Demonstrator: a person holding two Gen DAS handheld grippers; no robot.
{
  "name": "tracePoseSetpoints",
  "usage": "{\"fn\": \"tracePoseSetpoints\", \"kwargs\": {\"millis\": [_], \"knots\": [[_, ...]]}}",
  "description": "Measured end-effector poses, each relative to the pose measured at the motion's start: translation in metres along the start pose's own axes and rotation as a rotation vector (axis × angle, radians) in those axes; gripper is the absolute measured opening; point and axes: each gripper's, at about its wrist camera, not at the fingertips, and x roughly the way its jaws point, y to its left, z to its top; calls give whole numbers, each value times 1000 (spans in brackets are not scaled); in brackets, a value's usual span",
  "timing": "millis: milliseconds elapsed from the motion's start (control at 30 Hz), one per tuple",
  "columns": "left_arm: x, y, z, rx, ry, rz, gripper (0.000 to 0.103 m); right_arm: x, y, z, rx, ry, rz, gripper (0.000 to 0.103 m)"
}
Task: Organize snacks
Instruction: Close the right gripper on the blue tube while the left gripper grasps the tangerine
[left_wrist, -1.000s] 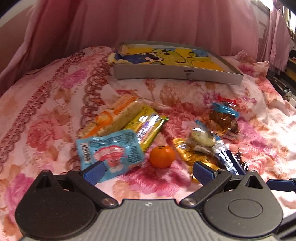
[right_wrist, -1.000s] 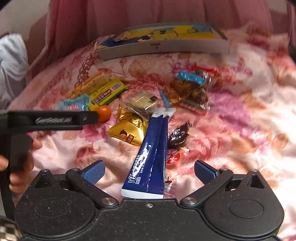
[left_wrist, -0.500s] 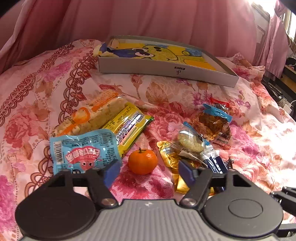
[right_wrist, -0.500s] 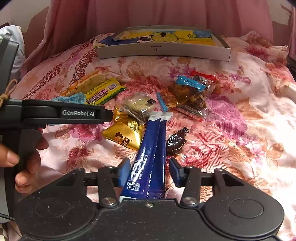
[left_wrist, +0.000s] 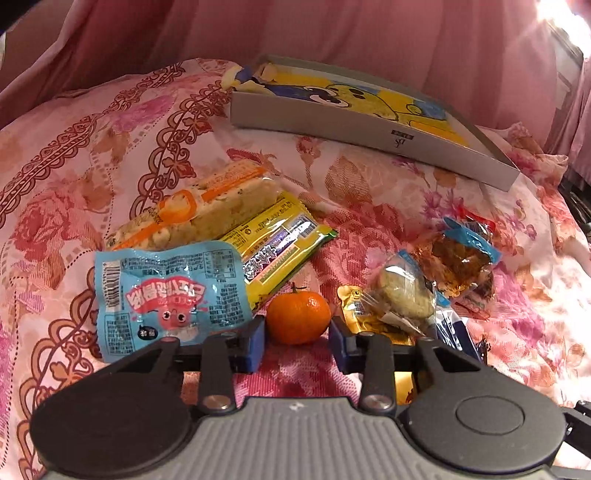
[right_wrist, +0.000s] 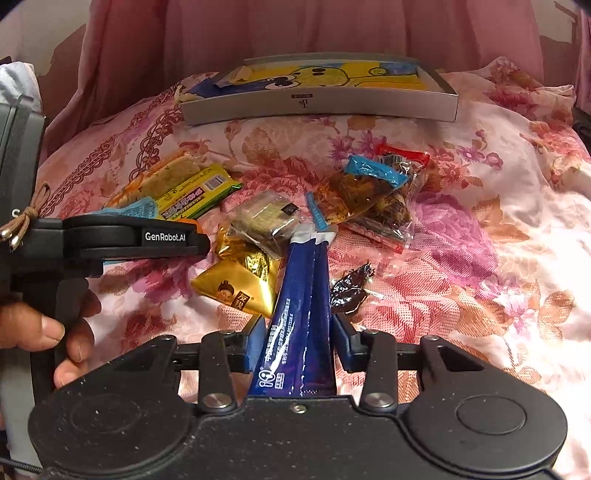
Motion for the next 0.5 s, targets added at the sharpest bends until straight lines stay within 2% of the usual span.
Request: {"fn": "tracePoseSetpoints", "kwargs": {"millis": [300,500], "knots": [[-1,-3,-4,8,-23,18,38,-3,-1,-3,2,-12,14,32],[-11,-7,-11,29,-42,-8,38,-4,-2,-4,15,-4,44,26]]}}
